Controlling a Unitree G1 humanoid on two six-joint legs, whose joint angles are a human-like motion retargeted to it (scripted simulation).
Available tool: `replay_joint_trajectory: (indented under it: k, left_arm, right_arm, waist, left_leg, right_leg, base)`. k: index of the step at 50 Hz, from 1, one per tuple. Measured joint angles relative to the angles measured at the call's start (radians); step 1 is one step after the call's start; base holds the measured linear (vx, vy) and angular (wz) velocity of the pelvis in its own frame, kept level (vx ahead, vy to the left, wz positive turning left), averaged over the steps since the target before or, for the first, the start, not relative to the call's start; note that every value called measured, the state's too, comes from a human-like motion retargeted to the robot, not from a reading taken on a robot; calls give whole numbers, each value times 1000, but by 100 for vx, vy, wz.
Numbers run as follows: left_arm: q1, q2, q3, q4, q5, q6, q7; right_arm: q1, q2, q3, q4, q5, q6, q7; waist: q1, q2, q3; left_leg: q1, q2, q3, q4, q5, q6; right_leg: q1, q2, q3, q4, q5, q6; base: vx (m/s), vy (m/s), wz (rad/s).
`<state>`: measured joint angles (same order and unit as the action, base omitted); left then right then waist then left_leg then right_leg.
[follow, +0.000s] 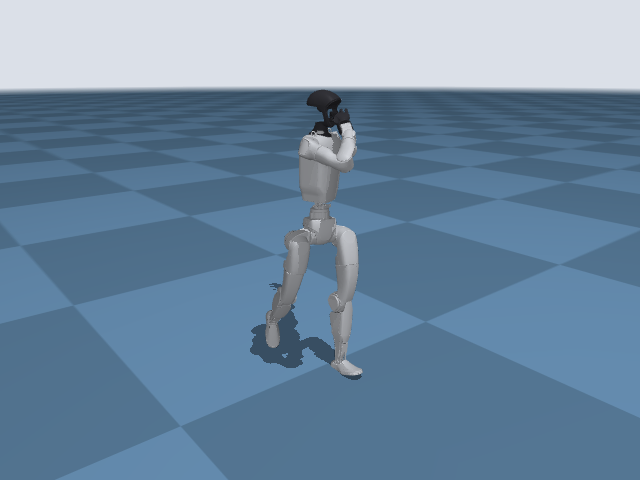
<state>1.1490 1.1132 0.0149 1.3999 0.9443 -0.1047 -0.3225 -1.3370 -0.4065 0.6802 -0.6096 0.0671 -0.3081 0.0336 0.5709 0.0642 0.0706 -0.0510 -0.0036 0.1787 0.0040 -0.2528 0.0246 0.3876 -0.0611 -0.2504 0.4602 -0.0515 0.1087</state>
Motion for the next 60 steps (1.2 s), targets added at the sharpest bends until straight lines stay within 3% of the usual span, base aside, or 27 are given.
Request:
replay_joint_trajectory:
  k: [2,4,5,8,10,12,16,20,25,30,32,33,35,37,39,40,42,45,48,50,52,55,57,60]
  left_arm:
    - [-26,-48,-2,4,96,81,-34]
    - [-183,-115,-56,3,156,148,-60]
    - [-283,-157,-95,0,181,169,-65]
    - [-637,-338,-288,5,263,167,34]
    - [-859,-463,-443,5,371,183,130]
    - [-1070,-545,-608,-24,550,231,178]
    - [-1578,-621,-889,-164,926,296,191]
    - [-2099,-657,-965,-460,981,328,204]
    - [-2668,-588,-1122,-911,840,297,268]
    - [-2955,-579,-1174,-1230,750,309,332]
    - [-2921,-635,-1091,-1308,733,310,350]
    - [-2874,-676,-1035,-1341,716,312,357]
    - [-2740,-722,-936,-1403,728,301,362]
    - [-2530,-701,-864,-1439,795,235,348]
    - [-2273,-634,-807,-1420,871,176,350]
    - [-2136,-595,-780,-1390,898,171,358]
    - [-1815,-540,-726,-1231,902,162,342]
    - [-1393,-510,-611,-844,815,228,309]
    - [-1147,-439,-493,-423,673,275,251]
    - [-1013,-338,-410,-211,491,261,227]
    - [-853,-198,-308,-94,231,183,240]
    - [-572,-16,-127,-21,-67,45,229]
    - [-353,45,-36,-14,-161,-4,193]
    - [-48,62,39,-21,-202,-25,139]
  right_arm:
    - [132,5,-68,35,-107,43,60]
    - [346,-10,-160,97,-200,96,121]
    - [473,-13,-207,139,-254,117,145]
    - [898,11,-350,347,-439,115,95]
    - [1146,31,-442,550,-523,119,12]
    - [1332,26,-518,796,-561,155,-18]
    - [1614,-76,-665,1326,-583,238,46]
    - [1846,-179,-893,1834,-480,359,174]
    - [2193,-258,-1093,2042,-433,374,283]
    - [2394,-221,-1179,2046,-173,366,361]
    - [2389,-195,-1201,2081,-95,391,345]
    - [2373,-182,-1206,2094,-52,409,316]
    - [2292,-148,-1156,2103,85,436,200]
    - [2126,-137,-1093,2101,202,414,84]
    - [1896,-124,-1097,2101,197,386,-11]
    - [1769,-112,-1124,2097,170,382,-65]
    - [1534,-63,-1032,2062,168,332,-156]
    - [1235,53,-776,1920,79,272,-281]
    - [1073,117,-517,1588,-168,253,-276]
    - [995,116,-414,1305,-309,241,-187]
    - [907,87,-355,1015,-319,195,-87]
    - [700,-28,-276,613,-170,119,-17]
    - [520,-123,-219,381,-40,89,-53]
    - [285,-183,-144,122,133,41,-142]
  waist:
    - [3,-52,16]
    - [-29,-122,79]
    - [-54,-149,113]
    - [-183,-154,179]
    - [-312,-132,181]
    - [-477,-108,137]
    - [-769,-47,30]
    - [-924,-4,-17]
    - [-1037,19,-45]
    - [-1091,-5,-67]
    - [-1071,-13,-50]
    - [-1052,-17,-38]
    - [-1046,-32,-4]
    - [-1036,-26,16]
    - [-1010,1,21]
    - [-990,10,34]
    - [-911,0,27]
    - [-719,-64,-1]
    - [-483,-199,-79]
    - [-349,-308,-135]
    - [-242,-365,-152]
    - [-123,-370,-139]
    - [-79,-353,-122]
    - [-54,-308,-86]
  left_leg:
    - [-42,-38,-11,67,2,75]
    - [-69,-124,-30,160,-90,132]
    - [-72,-166,-44,209,-152,144]
    - [13,-231,-116,266,-259,87]
    - [106,-232,-182,232,-263,31]
    - [182,-200,-257,178,-237,-19]
    - [275,-109,-397,79,-132,-93]
    - [362,-30,-496,-7,59,-156]
    - [456,43,-566,-66,354,-227]
    - [513,28,-764,-34,505,-267]
    - [546,-8,-781,7,577,-286]
    - [557,-28,-726,43,615,-286]
    - [502,0,-506,211,609,-266]
    - [307,84,-193,597,363,-100]
    - [80,158,-78,946,76,20]
    - [-16,162,-75,1077,-43,51]
    - [-156,101,-107,1196,-176,66]
    - [-296,31,-67,1168,-256,90]
    - [-384,13,88,887,-209,146]
    - [-379,-10,208,563,-108,147]
    - [-303,2,262,237,1,64]
    - [-224,88,241,-44,49,-95]
    - [-214,120,190,-91,1,-132]
    - [-177,82,117,-89,-15,-97]
  right_leg:
    - [-247,-132,-51,475,-280,-68]
    - [-447,-194,31,735,-400,-81]
    - [-531,-205,84,814,-429,-77]
    - [-684,-143,238,815,-432,-57]
    - [-737,-117,273,703,-412,-71]
    - [-776,-95,267,524,-365,-85]
    - [-807,-82,173,90,-195,-51]
    - [-774,-108,-9,-271,13,-28]
    - [-717,-37,58,-468,-17,11]
    - [-636,26,88,-511,-130,30]
    - [-580,42,118,-519,-38,1]
    - [-545,41,125,-522,30,-21]
    - [-494,67,139,-478,9,-112]
    - [-542,93,175,-286,-130,-142]
    - [-648,130,196,-60,-248,-111]
    - [-677,144,208,19,-295,-90]
    - [-637,164,262,37,-336,-73]
    - [-477,137,398,-107,-298,-47]
    - [-357,13,537,-313,-114,39]
    - [-311,-78,592,-422,87,121]
    - [-225,-80,577,-502,297,153]
    - [-106,-4,432,-547,506,153]
    - [-53,2,326,-547,527,153]
    - [37,-61,206,-547,420,153]
  base:
    - [84,17,16]
    - [82,16,111]
    - [85,16,140]
    - [91,16,145]
    - [98,13,154]
    - [99,5,185]
    - [100,-12,207]
    - [104,-32,152]
    - [112,-46,59]
    - [112,-47,-35]
    - [111,-30,-100]
    - [107,-33,-100]
    - [99,-50,-81]
    - [91,-36,-112]
    - [88,-19,-133]
    - [94,-12,-148]
    - [102,-7,-176]
    - [111,-1,-213]
    - [117,9,-190]
    - [126,16,-143]
    - [139,5,-124]
    - [136,7,-109]
    - [123,46,-81]
    - [120,85,-18]
